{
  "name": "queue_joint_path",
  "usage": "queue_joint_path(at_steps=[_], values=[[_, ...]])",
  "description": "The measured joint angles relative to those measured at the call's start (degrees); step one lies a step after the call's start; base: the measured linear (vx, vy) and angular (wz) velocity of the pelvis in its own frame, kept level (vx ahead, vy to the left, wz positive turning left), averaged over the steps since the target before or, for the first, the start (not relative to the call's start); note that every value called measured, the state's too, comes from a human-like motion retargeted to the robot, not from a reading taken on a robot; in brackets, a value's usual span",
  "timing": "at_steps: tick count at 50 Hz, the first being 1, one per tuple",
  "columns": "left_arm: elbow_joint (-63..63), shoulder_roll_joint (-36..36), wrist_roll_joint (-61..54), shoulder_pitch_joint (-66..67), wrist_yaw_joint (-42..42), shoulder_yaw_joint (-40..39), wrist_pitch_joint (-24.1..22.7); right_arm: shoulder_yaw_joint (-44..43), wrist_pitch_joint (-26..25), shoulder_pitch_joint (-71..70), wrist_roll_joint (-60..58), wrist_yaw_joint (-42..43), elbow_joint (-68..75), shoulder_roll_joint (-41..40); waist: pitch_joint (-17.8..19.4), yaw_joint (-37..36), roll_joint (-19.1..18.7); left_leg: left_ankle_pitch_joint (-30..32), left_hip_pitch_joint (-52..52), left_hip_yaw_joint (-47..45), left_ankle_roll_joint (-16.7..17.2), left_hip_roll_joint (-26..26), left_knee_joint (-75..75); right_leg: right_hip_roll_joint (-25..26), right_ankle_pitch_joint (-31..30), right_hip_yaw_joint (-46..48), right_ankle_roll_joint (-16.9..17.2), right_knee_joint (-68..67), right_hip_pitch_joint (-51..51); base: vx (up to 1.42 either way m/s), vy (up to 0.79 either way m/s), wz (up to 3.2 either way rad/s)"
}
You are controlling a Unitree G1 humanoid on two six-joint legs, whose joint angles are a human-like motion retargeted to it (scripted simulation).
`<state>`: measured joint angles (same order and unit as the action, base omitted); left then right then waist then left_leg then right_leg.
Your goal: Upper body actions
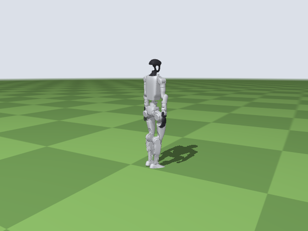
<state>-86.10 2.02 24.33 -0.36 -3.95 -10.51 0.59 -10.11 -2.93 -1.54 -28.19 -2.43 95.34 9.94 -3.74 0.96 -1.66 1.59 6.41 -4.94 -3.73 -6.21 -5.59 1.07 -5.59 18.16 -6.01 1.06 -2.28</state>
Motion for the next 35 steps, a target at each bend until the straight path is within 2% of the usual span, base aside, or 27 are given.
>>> queue_joint_path(at_steps=[2,5,8,10,13,15,18,20,22,25,27,30,32,35], values=[[-0.88,-0.07,0.09,0.38,-0.25,-0.78,0.26,0.57,-0.2,-0.79,1.11,0.29,-0.17,-0.45,-0.39,1.46,-0.63,-0.75,-0.05,-11.61,2.28,4.89,-1.5,0.38,0.29,-1.14,0.03,-0.54,-0.47,0.18,-0.02,-0.39],[-1.93,0.19,0.1,0.32,0.14,-1.69,0.98,0.69,0.04,-1.68,3.66,0.92,-0.38,-1.88,0.4,4.37,-0.68,-0.93,-1.35,-10.09,2.41,4.42,-0.19,-0.22,1.16,-0.74,0.39,-1.64,-0.27,0.09,-0.05,0.0],[-1.92,0.75,0.34,0.67,0.05,-2.38,1.12,1.74,0.96,-1.79,5.15,-0.12,0.16,-2.21,0.35,2.85,-0.87,-1.4,-2.79,-11.83,1.83,3.82,1.6,0.22,2.18,-1.4,-0.07,-3.03,-0.35,0.18,-0.06,-0.45],[-1.68,0.97,0.94,1.08,0.18,-3.42,1.32,2.69,0.88,-1.64,4.22,-0.53,0.7,-2.22,-0.71,0.89,-0.86,-1.5,-2.18,-12.59,2.58,4.25,1.77,0.13,3.52,-2.76,-0.27,-5.18,-1.55,0.22,-0.07,-0.42],[-1.04,1.45,0.41,1.49,0.24,-3.68,1.0,3.52,0.48,-1.54,2.17,0.63,1.92,-2.05,-1.77,0.39,-1.51,-1.5,-0.66,-10.33,2.99,4.82,1.52,0.55,6.38,-4.07,-0.35,-9.55,-3.41,0.16,-0.12,0.54],[-0.7,2.13,0.19,0.93,-0.22,-3.68,1.1,4.05,0.11,-1.27,1.79,0.99,2.06,-2.05,-1.49,1.36,-1.7,-1.0,0.41,-6.74,3.22,4.72,1.14,0.83,7.35,-3.86,-1.76,-11.57,-3.79,0.04,-0.16,1.51],[0.06,3.01,0.27,-0.41,0.11,-3.79,1.22,3.73,-0.12,-0.48,2.45,0.65,2.06,-2.08,-0.51,1.95,-1.61,-0.02,1.57,-0.24,3.52,3.92,0.55,4.1,7.6,-14.31,-3.13,-14.22,-4.27,0.04,-0.21,1.93],[0.9,3.31,-0.49,-1.11,0.8,-3.58,0.84,3.18,-0.11,0.2,3.09,0.47,2.06,-2.06,0.02,2.2,-1.4,0.92,2.58,4.98,3.86,2.96,0.11,6.2,7.36,-23.46,-1.41,-15.86,-4.64,0.06,-0.23,2.37],[1.73,3.4,-1.53,-1.67,1.08,-3.31,0.13,2.68,0.06,0.98,3.65,0.41,2.06,-1.96,0.31,2.77,-1.15,2.12,3.58,11.09,4.23,1.33,-0.04,7.12,7.63,-30.94,2.17,-16.54,-4.81,0.07,-0.24,2.76],[3.08,3.67,-2.67,-2.8,0.0,-2.95,-0.39,2.06,0.77,1.61,4.03,-0.05,2.06,-1.6,1.05,2.39,-0.69,4.48,5.11,19.45,5.32,-1.17,0.22,6.68,9.45,-35.27,7.5,-16.06,-4.41,-0.03,-0.22,2.72],[4.01,4.05,-3.07,-4.14,-0.96,-2.38,-0.49,1.61,1.46,1.56,4.08,-0.37,1.94,-1.41,2.62,0.59,-0.17,5.83,5.98,21.61,6.29,-2.25,0.6,4.87,10.06,-27.11,5.06,-13.97,-3.54,-0.13,-0.23,2.56],[4.98,4.45,-3.44,-6.62,-0.52,-1.61,-0.96,1.06,2.31,1.34,4.05,-1.06,0.75,-1.05,5.41,-3.28,0.95,6.95,7.79,23.35,7.59,-4.05,2.11,2.67,10.36,-16.29,3.54,-11.01,-1.75,-0.18,-0.21,2.61],[4.86,3.89,-4.57,-7.57,2.01,-1.55,-2.19,0.53,2.7,1.45,3.47,-1.34,0.21,-0.31,6.56,-5.82,0.99,4.87,9.07,20.66,7.34,-3.08,3.57,0.31,10.99,-10.44,4.83,-10.82,-1.88,-0.02,-0.14,2.89],[3.27,2.85,-8.5,-7.99,5.29,-2.12,-3.76,-0.84,2.35,1.89,1.33,-0.54,0.34,1.23,6.9,-7.79,1.7,1.11,10.95,10.27,6.81,-0.81,5.68,-2.12,12.3,-1.74,5.43,-9.68,-1.06,0.14,-0.09,3.3]])
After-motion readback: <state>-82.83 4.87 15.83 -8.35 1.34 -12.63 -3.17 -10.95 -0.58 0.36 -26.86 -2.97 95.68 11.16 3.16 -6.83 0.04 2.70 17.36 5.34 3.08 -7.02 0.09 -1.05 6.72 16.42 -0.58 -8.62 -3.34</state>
